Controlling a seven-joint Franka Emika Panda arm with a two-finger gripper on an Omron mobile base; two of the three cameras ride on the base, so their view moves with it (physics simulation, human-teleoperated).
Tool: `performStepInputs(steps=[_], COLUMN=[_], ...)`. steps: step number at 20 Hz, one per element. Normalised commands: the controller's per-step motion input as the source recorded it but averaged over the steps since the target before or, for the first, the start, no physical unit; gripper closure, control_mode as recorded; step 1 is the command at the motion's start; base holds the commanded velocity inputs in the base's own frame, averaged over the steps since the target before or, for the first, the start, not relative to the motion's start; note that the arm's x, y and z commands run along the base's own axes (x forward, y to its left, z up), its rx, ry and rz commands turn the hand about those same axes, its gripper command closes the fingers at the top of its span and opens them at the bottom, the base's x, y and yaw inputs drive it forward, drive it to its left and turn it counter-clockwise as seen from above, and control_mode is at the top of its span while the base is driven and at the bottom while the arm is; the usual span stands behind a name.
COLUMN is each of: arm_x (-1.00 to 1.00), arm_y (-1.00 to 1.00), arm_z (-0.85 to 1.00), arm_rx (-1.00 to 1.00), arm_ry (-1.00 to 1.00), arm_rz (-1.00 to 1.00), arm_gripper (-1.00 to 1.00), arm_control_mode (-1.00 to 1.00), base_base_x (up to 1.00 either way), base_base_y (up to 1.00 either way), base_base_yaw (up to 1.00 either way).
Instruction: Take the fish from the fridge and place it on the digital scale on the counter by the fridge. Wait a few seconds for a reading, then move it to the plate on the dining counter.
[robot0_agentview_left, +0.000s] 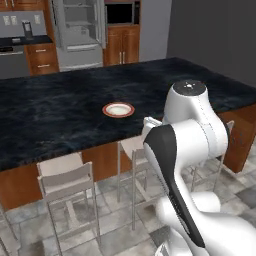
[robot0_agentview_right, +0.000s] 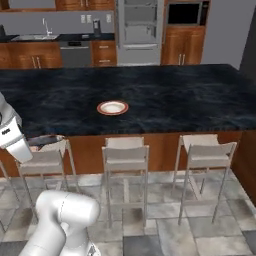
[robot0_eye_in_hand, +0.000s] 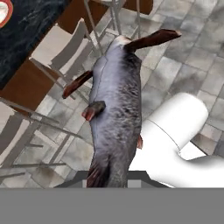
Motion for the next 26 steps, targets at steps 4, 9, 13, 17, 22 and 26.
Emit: performStepInputs(steps=[4, 9, 13, 17, 22, 26], arm_x=[0.00, 0.00, 0.00, 0.75, 1.00, 1.00], arm_y=[0.00, 0.00, 0.00, 0.00, -0.12, -0.02], arm_z=[0.00, 0.00, 0.00, -0.17, -0.34, -0.54], arm_rx=[0.00, 0.00, 0.00, 0.01, 0.05, 0.02], arm_ry=[0.00, 0.00, 0.00, 0.18, 0.25, 0.26], arm_rz=[0.00, 0.00, 0.00, 0.12, 0.17, 0.17], arm_gripper=[1.00, 1.00, 1.00, 1.00, 1.00, 1.00], arm_control_mode=[1.00, 1.00, 1.00, -1.00, -1.00, -1.00], base_base_x=[1.00, 1.00, 1.00, 0.25, 0.00, 0.00], base_base_y=[-0.76, -0.57, -0.13, 0.00, 0.00, 0.00], base_base_yaw=[0.42, 0.35, 0.24, 0.05, 0.00, 0.00])
